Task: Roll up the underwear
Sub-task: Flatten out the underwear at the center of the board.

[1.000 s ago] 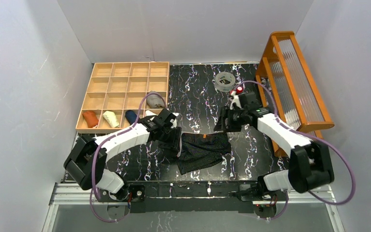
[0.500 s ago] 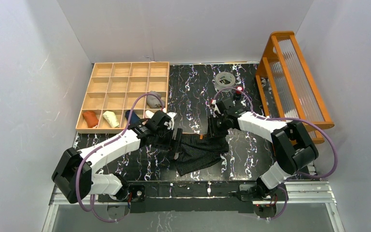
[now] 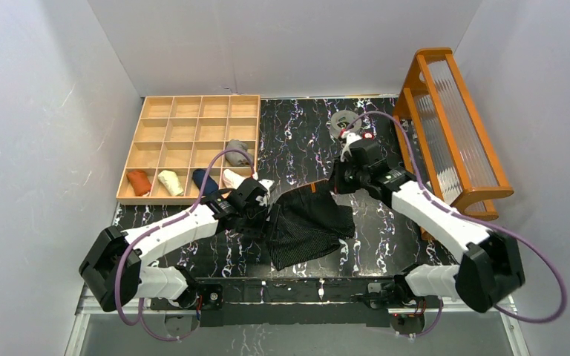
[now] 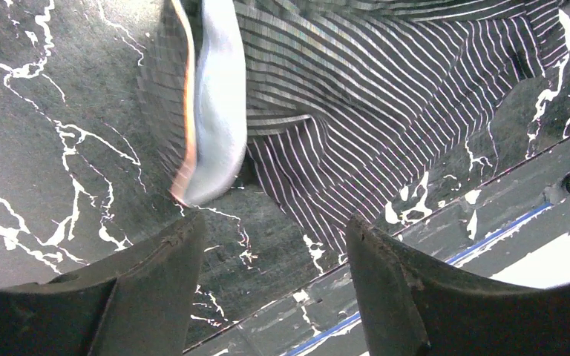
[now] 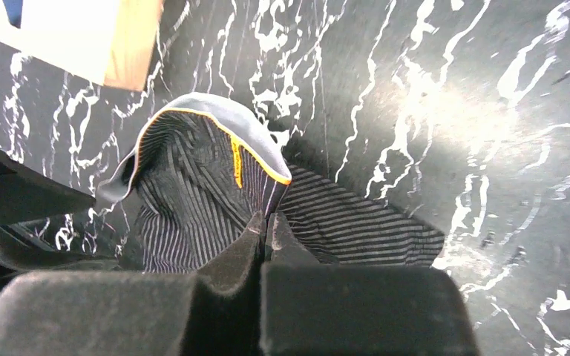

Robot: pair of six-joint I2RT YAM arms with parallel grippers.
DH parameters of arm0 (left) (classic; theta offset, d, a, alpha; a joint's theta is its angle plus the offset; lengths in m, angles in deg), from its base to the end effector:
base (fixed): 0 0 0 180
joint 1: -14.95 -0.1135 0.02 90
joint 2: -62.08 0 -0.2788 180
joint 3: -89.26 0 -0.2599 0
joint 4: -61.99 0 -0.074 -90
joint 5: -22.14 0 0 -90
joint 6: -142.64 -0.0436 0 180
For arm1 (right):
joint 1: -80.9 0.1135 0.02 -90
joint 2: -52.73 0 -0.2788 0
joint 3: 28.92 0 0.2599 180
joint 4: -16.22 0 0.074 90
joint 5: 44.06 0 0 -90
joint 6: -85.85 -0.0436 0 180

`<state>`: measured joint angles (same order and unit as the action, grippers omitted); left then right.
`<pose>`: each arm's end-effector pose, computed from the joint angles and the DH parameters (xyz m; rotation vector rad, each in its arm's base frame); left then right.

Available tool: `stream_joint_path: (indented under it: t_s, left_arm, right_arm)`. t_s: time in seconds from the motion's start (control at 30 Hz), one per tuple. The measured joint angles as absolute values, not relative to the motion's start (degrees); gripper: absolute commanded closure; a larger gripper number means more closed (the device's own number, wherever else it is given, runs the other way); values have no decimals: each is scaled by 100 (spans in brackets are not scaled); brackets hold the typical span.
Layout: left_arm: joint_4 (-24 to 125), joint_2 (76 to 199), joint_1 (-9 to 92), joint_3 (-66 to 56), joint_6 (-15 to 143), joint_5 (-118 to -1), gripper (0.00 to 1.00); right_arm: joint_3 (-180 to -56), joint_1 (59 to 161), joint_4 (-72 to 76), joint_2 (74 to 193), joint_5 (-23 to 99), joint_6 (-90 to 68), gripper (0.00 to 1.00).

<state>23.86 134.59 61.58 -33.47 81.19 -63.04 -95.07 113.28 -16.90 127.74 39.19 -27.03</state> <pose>0.1739 -0.1894 0.2168 0.4472 2.5789 -0.6157 0.2438 0.1606 0.2643 -0.2593 2.3660 0.6158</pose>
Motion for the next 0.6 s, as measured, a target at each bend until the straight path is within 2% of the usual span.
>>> stream_joint_path:
  t_s: [0.23, 0.6]
  left_arm:
    - [2664, 13487, 6169, -3395, 8132, -6326, 27]
    - [2806, 13891, 6196, -3067, 8178, -7316, 17]
  right_arm:
    - [-9229, 11328, -1262, 11617, 4671, -2578, 99]
    - [-9216, 11148, -1395, 12251, 5722, -2672, 99]
